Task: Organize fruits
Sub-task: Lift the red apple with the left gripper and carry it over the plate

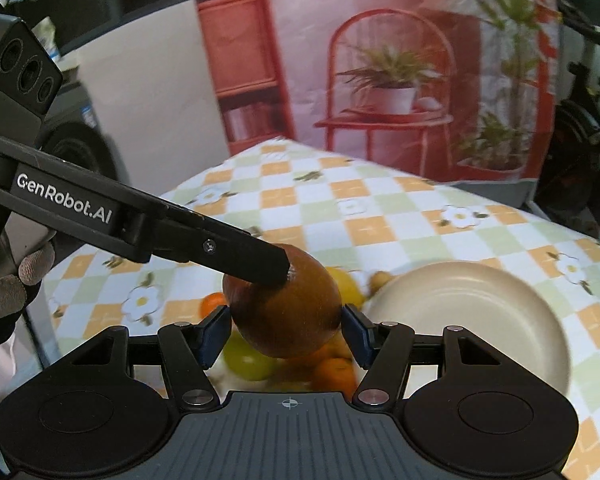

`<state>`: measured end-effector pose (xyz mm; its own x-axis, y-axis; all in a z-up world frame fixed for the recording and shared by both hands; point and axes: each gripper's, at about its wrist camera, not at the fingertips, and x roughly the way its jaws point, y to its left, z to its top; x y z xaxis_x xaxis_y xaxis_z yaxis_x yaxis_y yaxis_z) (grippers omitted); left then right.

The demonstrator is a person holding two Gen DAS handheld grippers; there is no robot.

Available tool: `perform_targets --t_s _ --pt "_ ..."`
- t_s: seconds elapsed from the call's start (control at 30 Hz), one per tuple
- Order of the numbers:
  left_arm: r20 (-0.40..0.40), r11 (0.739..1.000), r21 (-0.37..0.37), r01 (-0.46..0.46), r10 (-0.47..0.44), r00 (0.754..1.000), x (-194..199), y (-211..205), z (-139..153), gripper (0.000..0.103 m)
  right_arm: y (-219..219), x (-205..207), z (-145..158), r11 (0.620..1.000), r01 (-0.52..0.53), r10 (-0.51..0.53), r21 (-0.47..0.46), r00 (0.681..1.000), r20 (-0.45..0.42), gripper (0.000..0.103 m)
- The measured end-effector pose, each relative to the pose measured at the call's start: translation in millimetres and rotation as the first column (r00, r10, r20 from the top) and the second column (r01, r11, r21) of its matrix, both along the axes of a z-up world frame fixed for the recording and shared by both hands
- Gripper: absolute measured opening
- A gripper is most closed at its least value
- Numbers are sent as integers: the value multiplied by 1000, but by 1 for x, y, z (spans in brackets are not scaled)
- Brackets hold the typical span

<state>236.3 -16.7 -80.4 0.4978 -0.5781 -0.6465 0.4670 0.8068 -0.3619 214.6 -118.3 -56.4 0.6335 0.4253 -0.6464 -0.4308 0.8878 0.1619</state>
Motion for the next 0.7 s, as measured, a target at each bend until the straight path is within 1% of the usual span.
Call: perform_targets --t_s 0.17,0.4,0.57,0.7 --pt "-3 999 29 43 -43 999 21 -32 -3 47 -32 10 -5 998 53 -53 18 999 5 57" --pt "-15 992 87 87 -86 996 47 -65 -14 48 -69 32 -23 993 107 -107 39 994 -18 57" --pt "-36 989 117 86 -82 996 68 -76 -25 49 -80 50 -39 992 124 -123 30 992 -32 57" --pt "-65 990 119 73 -66 996 85 -77 -33 49 -84 66 -50 990 136 -134 38 990 -48 57"
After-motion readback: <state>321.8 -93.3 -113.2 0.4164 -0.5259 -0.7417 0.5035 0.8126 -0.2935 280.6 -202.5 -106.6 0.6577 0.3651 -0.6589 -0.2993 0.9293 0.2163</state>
